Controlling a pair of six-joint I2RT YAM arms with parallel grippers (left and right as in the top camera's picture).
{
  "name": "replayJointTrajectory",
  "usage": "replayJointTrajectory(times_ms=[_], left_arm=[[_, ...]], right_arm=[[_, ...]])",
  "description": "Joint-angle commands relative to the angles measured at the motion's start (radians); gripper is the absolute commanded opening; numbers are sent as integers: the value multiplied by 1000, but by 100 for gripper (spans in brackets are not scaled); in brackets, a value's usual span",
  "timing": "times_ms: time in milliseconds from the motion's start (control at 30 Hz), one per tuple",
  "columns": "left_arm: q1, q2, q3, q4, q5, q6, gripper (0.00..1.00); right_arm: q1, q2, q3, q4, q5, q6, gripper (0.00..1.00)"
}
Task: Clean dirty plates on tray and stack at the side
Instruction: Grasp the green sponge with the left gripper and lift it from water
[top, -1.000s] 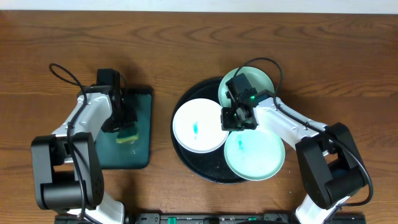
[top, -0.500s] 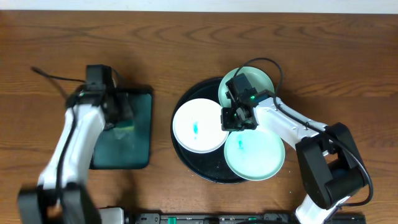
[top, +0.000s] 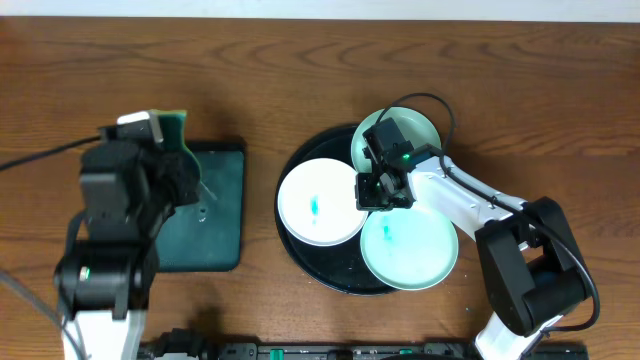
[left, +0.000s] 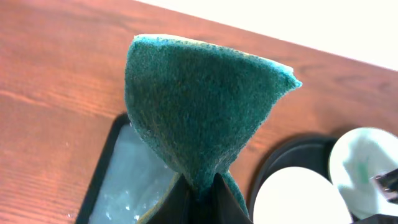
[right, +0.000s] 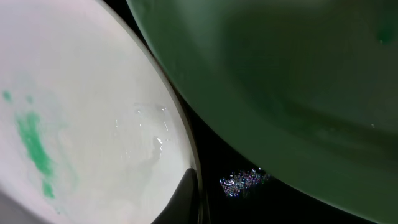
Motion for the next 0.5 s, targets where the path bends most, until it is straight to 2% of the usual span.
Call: replayJointTrajectory(times_ms=[0, 467], left_arm=[[-3, -76, 1, 11, -1, 71, 7], [-3, -58, 1, 12, -2, 82, 7]], right_arm=[[9, 10, -7, -15, -9, 0, 1], [9, 10, -7, -19, -9, 0, 1]])
